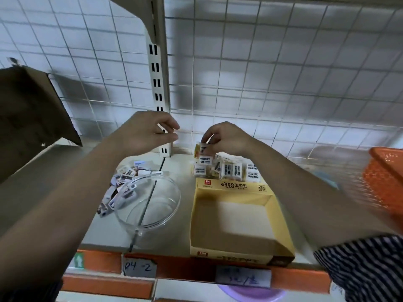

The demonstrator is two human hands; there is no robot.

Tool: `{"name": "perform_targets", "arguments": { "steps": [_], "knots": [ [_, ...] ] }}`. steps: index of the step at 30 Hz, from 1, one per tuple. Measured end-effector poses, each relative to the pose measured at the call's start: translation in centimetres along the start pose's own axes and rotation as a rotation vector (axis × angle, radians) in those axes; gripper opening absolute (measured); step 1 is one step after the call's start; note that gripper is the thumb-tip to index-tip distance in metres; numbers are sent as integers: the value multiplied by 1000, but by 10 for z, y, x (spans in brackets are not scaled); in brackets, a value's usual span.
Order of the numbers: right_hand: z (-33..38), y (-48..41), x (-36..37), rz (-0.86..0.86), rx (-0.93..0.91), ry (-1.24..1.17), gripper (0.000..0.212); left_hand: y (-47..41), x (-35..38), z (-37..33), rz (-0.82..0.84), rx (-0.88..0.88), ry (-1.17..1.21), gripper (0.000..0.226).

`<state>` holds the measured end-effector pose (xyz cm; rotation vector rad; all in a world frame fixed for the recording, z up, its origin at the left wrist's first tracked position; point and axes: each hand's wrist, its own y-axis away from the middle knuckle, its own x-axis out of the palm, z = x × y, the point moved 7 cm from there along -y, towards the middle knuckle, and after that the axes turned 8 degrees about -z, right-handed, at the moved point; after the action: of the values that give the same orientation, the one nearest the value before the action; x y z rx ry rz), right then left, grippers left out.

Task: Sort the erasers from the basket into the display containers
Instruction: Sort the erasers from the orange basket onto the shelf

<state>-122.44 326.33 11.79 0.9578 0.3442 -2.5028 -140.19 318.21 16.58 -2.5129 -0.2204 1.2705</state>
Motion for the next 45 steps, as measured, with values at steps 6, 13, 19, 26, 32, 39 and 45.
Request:
{"name": "perform_targets", "arguments": {
  "steps": [6,13,19,26,32,39,45],
  "knots": [
    [1,-12,28,172,-15,197,15,30,-12,13,-106,-26,2,15],
    [2,-9,30,61,-112,401,21,33,-11,3,-140,-6,-7,14],
    [6,22,-32,-166,-102,203,12,10,8,-51,-137,118,-3,14],
    [-40,90,-140,-442,-27,290,5,-18,74,-159,-81,391,-131,19],
    [-98,160,-222,-577,33,418,6,-33,150,-253,9,524,-119,21],
    [-182,245,-313,-613,201,514,9,-34,251,-349,118,599,-40,19],
    [-249,292,-361,-563,284,550,10,-36,317,-398,169,594,10,21]
  ]
}}
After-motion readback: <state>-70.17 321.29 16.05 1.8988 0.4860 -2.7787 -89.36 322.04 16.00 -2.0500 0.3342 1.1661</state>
